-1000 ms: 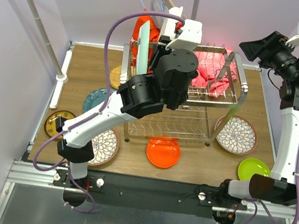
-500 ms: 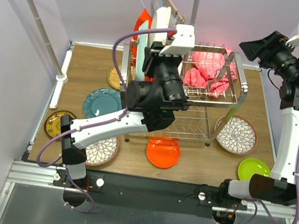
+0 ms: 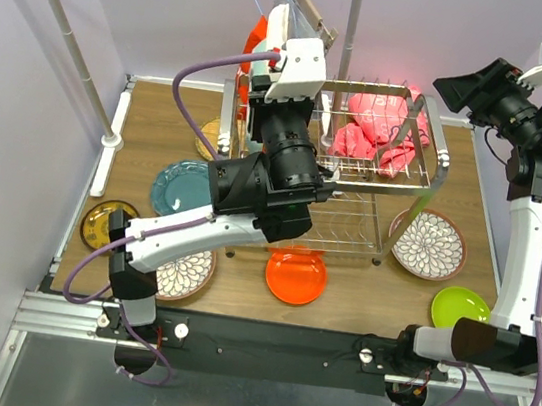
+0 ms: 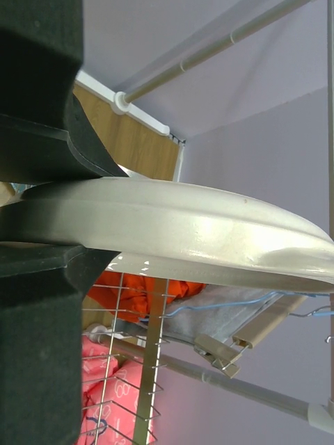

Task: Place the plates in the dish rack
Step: Insert the plate into the dish rack

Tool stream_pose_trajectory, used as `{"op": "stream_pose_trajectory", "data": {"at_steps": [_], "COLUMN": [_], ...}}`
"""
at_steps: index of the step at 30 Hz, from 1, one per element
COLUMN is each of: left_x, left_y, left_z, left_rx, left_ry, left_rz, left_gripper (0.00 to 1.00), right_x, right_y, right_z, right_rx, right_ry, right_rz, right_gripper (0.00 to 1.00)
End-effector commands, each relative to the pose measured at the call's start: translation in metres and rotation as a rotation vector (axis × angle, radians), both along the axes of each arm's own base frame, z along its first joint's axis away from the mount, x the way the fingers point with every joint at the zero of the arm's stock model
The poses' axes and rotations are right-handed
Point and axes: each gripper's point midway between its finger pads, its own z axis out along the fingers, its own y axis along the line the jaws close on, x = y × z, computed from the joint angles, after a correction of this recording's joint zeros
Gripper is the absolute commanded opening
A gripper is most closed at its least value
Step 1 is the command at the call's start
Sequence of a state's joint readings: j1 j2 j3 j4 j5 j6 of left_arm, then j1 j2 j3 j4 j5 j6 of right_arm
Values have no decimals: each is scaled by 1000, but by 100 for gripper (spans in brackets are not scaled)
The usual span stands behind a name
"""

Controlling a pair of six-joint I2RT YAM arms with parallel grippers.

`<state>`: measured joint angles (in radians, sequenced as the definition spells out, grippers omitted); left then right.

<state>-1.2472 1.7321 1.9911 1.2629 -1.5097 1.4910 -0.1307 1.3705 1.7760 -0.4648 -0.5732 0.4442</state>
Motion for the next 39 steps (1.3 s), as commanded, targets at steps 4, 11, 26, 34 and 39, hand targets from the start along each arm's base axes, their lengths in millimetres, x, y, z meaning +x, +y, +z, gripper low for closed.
{"op": "stream_pose_trajectory", "data": {"at_steps": [4,11,26,34,39], "left_x": [-21,-16,-12,-9,-8], "left_y": [6,-4,13,7,4], "left_z": [-10,-3,73,95,97], "left_rx": [-206,-243,-452,-380,-385], "left_ry": [151,134,-134,-185,-189], "left_rz": [-44,-42,-47,-108,-152], "left_gripper": [0,0,0,0,0], "right_x": [-14,-20,-23,-22,-20], "right_y": [10,23,29,29,30], "right_z": [4,11,24,24,20], "right_rx": [-17,-59,-60,-58,-47], "right_ry": [-17,-57,-89,-88,-72], "right_rz": [41,83,100,97,106], "right_gripper": [86,86,86,86,86]}}
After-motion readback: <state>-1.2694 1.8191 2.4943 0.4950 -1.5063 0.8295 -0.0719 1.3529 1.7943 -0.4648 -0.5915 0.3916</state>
